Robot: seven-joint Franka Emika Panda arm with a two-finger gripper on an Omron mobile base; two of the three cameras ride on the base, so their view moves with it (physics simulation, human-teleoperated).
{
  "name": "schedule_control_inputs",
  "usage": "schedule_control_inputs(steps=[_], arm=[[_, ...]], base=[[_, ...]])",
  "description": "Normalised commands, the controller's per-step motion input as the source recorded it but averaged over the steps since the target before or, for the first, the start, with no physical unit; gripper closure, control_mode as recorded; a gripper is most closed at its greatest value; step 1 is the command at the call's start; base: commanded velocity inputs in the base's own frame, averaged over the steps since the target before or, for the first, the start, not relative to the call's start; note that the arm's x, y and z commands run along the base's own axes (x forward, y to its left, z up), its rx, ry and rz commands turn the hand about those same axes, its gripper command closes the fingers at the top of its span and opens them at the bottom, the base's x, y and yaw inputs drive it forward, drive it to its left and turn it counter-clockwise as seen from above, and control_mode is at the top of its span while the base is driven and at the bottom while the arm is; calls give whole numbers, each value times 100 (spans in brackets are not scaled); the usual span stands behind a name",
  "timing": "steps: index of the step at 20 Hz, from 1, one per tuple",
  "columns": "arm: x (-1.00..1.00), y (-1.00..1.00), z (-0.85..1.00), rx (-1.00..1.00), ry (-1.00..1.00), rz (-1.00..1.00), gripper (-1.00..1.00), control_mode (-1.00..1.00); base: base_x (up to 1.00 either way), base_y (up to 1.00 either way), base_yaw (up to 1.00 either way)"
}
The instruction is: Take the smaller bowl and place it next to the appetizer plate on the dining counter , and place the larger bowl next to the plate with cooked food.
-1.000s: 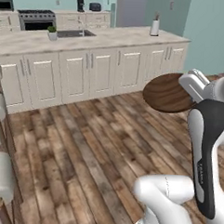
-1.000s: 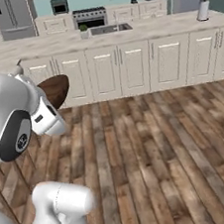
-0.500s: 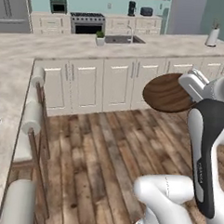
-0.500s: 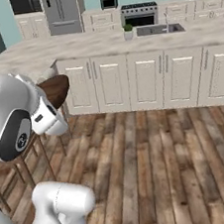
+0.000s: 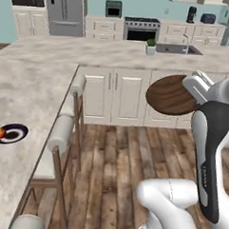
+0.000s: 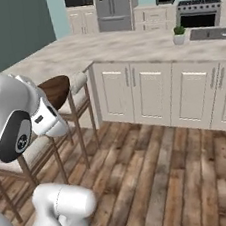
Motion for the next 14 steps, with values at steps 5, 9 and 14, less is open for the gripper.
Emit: schedule_control_inputs(steps=[5, 9, 14], arm=[[0, 0, 0, 0, 0, 0, 100, 100], [0, 0, 0, 0, 0, 0, 100, 100], [0, 0, 0, 0, 0, 0, 100, 100]], base=[[59, -4, 43], [47, -10, 43], [34, -19, 44]])
